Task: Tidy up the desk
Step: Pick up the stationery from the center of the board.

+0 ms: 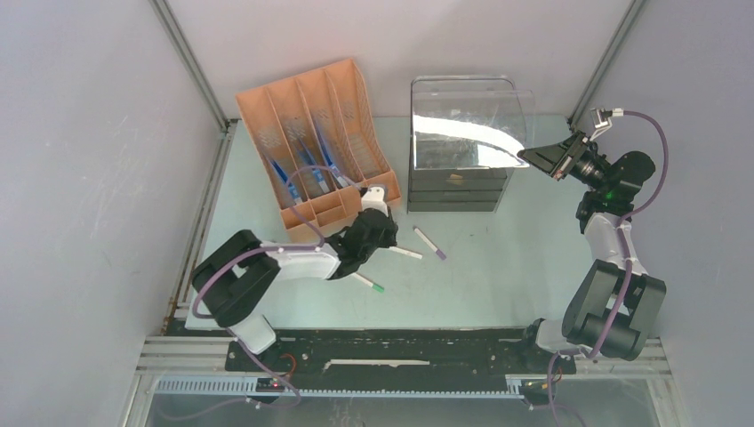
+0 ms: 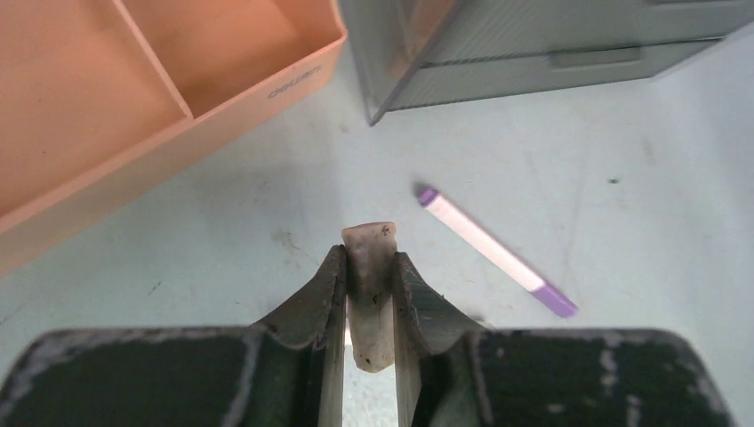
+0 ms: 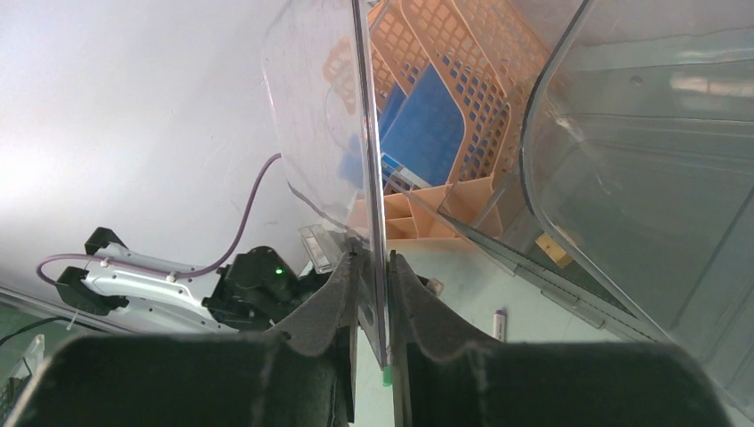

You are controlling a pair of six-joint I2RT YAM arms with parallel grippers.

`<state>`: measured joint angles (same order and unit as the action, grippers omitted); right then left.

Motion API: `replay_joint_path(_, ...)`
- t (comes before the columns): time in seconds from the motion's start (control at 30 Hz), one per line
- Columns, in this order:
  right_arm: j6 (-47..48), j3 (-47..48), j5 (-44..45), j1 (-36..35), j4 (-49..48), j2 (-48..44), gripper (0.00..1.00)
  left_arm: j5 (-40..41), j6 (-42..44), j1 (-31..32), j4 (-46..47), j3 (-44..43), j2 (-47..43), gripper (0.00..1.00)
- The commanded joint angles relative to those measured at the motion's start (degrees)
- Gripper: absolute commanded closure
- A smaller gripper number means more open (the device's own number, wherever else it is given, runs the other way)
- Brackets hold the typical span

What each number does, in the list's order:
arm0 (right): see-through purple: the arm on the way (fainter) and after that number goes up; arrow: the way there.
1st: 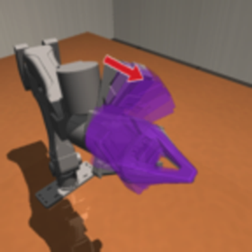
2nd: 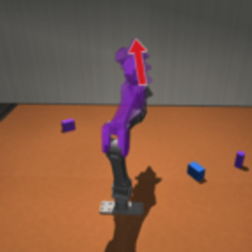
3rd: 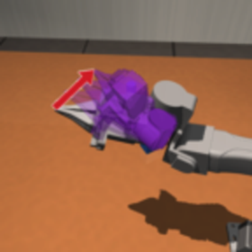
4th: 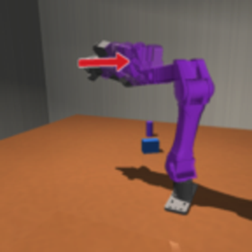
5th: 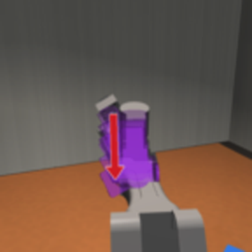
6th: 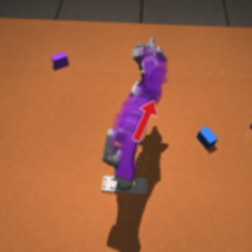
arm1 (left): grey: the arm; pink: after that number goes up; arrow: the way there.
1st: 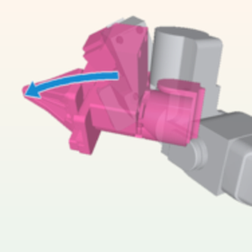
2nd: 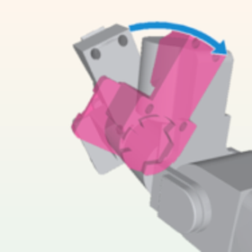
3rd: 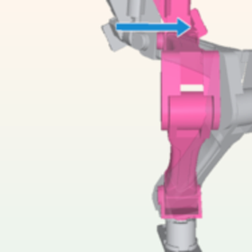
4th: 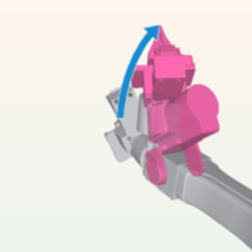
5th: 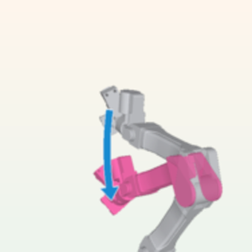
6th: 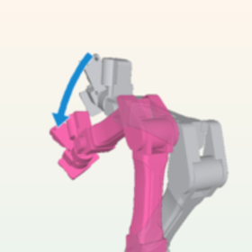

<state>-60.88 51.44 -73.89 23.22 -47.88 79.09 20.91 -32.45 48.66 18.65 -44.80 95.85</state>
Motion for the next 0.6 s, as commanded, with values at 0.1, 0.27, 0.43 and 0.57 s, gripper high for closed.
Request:
replay_joint_path(0.1,-0.7,0.1,-0.2,0.2,-2.5,-1.0,0.8,-4.6,2.5,0.1,23.9,9.5,-10.1,1.0)
replay_joint_path(0.27,-0.7,0.1,-0.3,0.2,-2.5,-1.0,0.8,-2.4,-1.8,0.2,34.4,12.4,-12.4,1.0)
replay_joint_path(0.43,-0.6,0.1,-0.2,0.1,-2.3,-0.9,0.8,-1.6,-7.7,0.1,40.0,10.1,-11.3,1.0)
replay_joint_path(0.57,-0.4,0.1,-0.2,-0.3,-2.2,-0.7,0.8,-1.8,-10.9,0.1,38.7,5.7,-8.9,1.0)
